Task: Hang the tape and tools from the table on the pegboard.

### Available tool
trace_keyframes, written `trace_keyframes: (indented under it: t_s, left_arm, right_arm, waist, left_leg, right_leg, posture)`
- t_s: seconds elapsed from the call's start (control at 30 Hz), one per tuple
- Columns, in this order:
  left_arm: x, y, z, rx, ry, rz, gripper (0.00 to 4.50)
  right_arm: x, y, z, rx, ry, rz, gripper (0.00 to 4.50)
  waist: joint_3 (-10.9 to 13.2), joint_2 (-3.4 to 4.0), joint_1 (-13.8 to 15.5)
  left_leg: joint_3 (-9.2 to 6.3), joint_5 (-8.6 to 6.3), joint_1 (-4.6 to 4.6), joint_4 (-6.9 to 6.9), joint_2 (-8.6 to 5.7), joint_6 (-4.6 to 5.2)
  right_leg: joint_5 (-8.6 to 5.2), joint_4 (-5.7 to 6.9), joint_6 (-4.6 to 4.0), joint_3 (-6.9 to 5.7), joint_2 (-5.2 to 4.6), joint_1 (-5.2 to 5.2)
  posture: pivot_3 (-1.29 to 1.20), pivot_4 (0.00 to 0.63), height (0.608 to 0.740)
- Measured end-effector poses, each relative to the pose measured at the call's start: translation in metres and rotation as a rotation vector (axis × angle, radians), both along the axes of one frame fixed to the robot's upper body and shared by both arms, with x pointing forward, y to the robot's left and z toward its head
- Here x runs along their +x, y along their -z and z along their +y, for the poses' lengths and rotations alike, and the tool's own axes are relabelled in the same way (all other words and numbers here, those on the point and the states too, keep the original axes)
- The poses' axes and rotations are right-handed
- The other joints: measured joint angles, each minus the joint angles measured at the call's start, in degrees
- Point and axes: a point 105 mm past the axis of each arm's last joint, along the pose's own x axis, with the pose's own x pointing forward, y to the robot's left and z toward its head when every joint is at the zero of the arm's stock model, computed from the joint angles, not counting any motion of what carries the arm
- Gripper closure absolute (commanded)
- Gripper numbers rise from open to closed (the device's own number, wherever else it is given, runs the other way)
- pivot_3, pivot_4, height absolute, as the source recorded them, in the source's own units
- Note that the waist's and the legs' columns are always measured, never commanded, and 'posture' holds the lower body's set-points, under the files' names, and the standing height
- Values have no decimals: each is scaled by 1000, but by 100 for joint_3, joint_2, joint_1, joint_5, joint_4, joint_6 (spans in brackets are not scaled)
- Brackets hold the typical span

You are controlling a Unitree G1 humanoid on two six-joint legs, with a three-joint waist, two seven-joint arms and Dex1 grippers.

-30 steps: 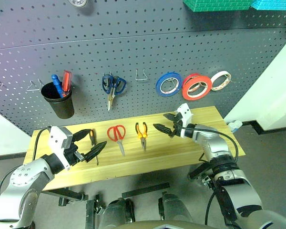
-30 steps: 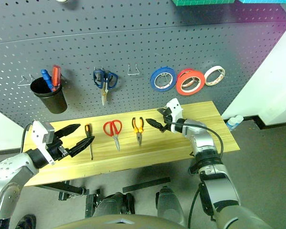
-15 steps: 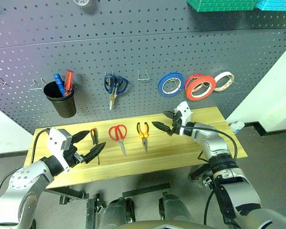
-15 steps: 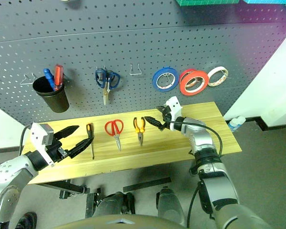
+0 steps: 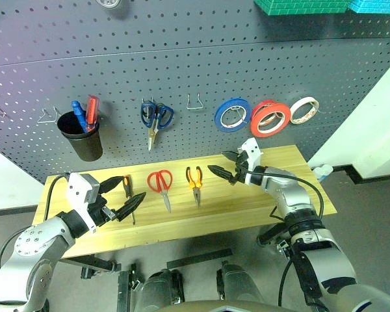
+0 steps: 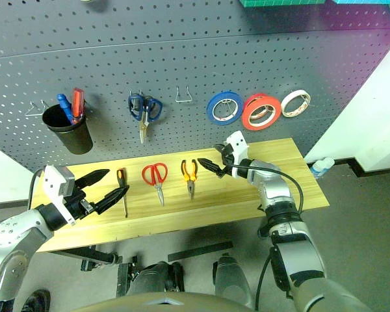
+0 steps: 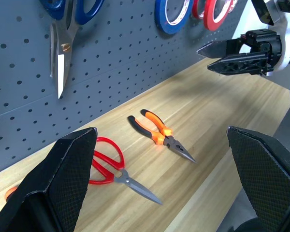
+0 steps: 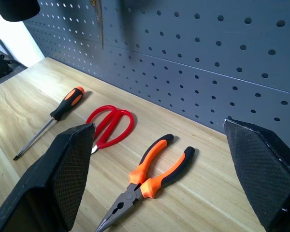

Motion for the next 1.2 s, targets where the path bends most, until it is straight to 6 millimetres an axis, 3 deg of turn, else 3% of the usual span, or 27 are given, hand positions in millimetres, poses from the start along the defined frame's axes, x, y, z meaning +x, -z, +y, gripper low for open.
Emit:
trace_keyframes:
  t_s: [0.47,0.7,0.9,1.03,1.2]
  left_arm:
    - [-3,1,-1,4,-5,10,0]
    - [-7,5,5,8,-30,26,0]
    - [-18,5,20,31,-86,36,0]
    - [-24,5,23,29,-101,47,0]
    - [-26,2,23,37,-106,36,0]
  right_arm:
    - [-1,2,6,2,-13,6,78]
    - [-4,12,15,-82,-44,8,78]
    - [-8,36,47,-177,-9,85,78]
    - [-10,31,66,-184,6,106,78]
    - [-10,30,72,-223,72,168,78]
  waist:
    - [1,0,5]
    - [5,0,-5]
    - [30,5,8]
    - [75,3,33]
    - [101,2,97]
  left_leg:
    - [0,3,0,-15,-1,-5]
    - [1,5,0,-21,-1,-8]
    - [0,10,0,-31,0,-17]
    - [0,10,0,-32,-1,-16]
    - [0,9,-1,-39,-2,-16]
  right_leg:
    - [-1,-3,-1,0,0,-6]
    - [-4,-3,-7,0,0,-11]
    - [-10,2,-19,0,-1,-19]
    - [-11,0,-20,-1,-5,-20]
    - [-13,-2,-24,-1,-6,-44]
  posture:
    - [-54,103,740]
    - [-41,117,740]
    - [-19,140,740]
    - [-9,152,740]
    - [-4,159,740]
